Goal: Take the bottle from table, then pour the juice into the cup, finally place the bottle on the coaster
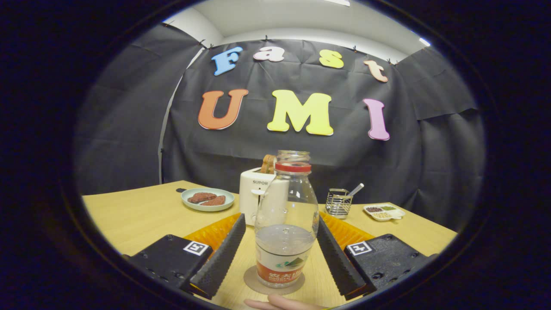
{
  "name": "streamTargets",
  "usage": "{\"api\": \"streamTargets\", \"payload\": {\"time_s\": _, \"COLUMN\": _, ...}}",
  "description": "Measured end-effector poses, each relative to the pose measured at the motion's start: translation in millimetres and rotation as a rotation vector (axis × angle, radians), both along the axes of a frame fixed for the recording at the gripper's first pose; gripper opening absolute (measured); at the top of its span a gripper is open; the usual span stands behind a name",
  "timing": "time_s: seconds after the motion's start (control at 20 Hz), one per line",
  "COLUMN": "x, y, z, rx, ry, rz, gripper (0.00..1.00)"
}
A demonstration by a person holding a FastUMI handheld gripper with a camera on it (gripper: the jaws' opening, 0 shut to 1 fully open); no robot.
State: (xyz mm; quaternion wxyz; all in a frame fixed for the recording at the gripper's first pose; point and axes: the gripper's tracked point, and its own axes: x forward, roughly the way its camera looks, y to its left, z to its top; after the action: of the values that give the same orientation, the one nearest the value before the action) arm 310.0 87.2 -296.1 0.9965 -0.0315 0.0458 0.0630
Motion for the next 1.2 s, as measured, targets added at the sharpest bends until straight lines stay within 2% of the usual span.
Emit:
{"api": "streamTargets", "payload": {"time_s": 0.25, "x": -9, "y": -7, "z": 15, "rx": 0.014, "ry": -0.016, "rz": -0.029, "gripper": 1.0}}
{"api": "streamTargets", "payload": {"time_s": 0.5, "x": -29, "y": -12, "z": 51, "rx": 0.033, "ry": -0.062, "rz": -0.042, "gripper": 1.0}}
{"api": "streamTargets", "payload": {"time_s": 0.75, "x": -73, "y": -15, "z": 99, "rx": 0.091, "ry": -0.106, "rz": -0.029, "gripper": 1.0}}
{"api": "streamTargets", "payload": {"time_s": 0.9, "x": -105, "y": -15, "z": 129, "rx": 0.046, "ry": -0.148, "rz": -0.029, "gripper": 1.0}}
{"api": "streamTargets", "payload": {"time_s": 1.0, "x": -128, "y": -7, "z": 148, "rx": 0.025, "ry": -0.168, "rz": 0.003, "gripper": 1.0}}
{"api": "streamTargets", "payload": {"time_s": 1.2, "x": -164, "y": -22, "z": 172, "rx": 0.008, "ry": -0.145, "rz": -0.069, "gripper": 1.0}}
